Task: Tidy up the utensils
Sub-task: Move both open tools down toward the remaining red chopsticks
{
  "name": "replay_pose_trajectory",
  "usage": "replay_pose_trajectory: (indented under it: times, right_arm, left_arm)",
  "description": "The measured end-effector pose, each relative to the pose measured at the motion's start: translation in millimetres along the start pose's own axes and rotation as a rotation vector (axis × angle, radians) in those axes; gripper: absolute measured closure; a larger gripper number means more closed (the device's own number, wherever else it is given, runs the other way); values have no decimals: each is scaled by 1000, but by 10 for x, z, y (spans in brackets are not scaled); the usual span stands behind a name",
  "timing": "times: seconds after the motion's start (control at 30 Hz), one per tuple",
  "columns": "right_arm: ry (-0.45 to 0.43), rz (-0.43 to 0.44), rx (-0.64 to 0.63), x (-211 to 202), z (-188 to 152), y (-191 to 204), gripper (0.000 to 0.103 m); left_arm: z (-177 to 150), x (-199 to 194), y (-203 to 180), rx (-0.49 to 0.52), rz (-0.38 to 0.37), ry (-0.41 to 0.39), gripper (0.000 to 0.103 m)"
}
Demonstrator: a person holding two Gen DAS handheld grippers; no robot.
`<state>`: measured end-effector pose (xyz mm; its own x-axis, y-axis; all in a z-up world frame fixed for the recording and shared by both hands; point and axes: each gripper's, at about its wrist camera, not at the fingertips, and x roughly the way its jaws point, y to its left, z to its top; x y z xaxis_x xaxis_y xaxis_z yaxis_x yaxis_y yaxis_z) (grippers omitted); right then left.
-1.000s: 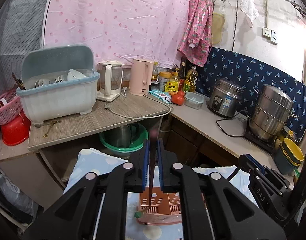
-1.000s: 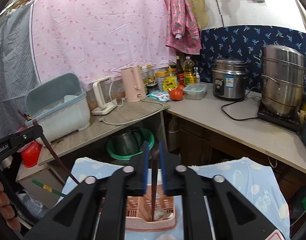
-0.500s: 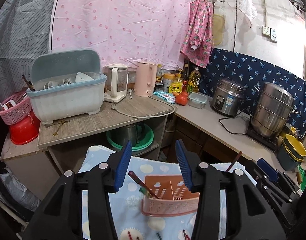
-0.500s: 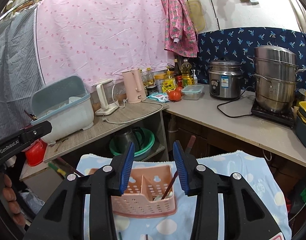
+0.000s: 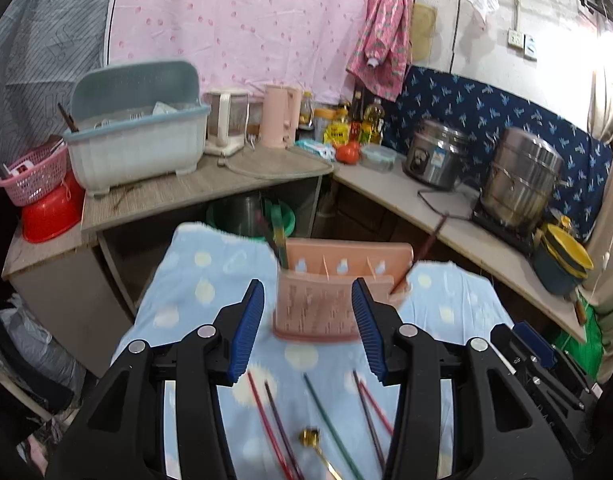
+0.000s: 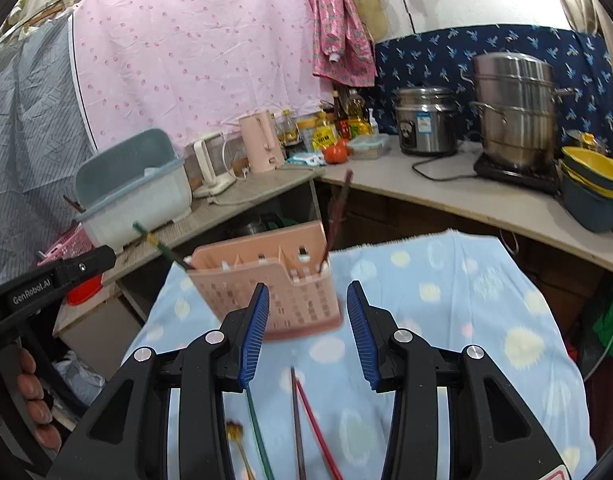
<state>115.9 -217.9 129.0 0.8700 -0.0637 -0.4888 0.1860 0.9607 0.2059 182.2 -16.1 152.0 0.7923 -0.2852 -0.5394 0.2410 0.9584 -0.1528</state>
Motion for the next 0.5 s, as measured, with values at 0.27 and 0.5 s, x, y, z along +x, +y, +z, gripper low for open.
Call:
replay_pose_trajectory:
  times: [0.27,0.5]
  right_arm:
    - [97,-7,45,-403,-630,-245,63]
    - [133,-26,71,-684,-884,-415,63]
  left_arm:
    - [-779,-124,92,-26,6,126,60]
    - [-1290,-181,176,-44,22,214,60]
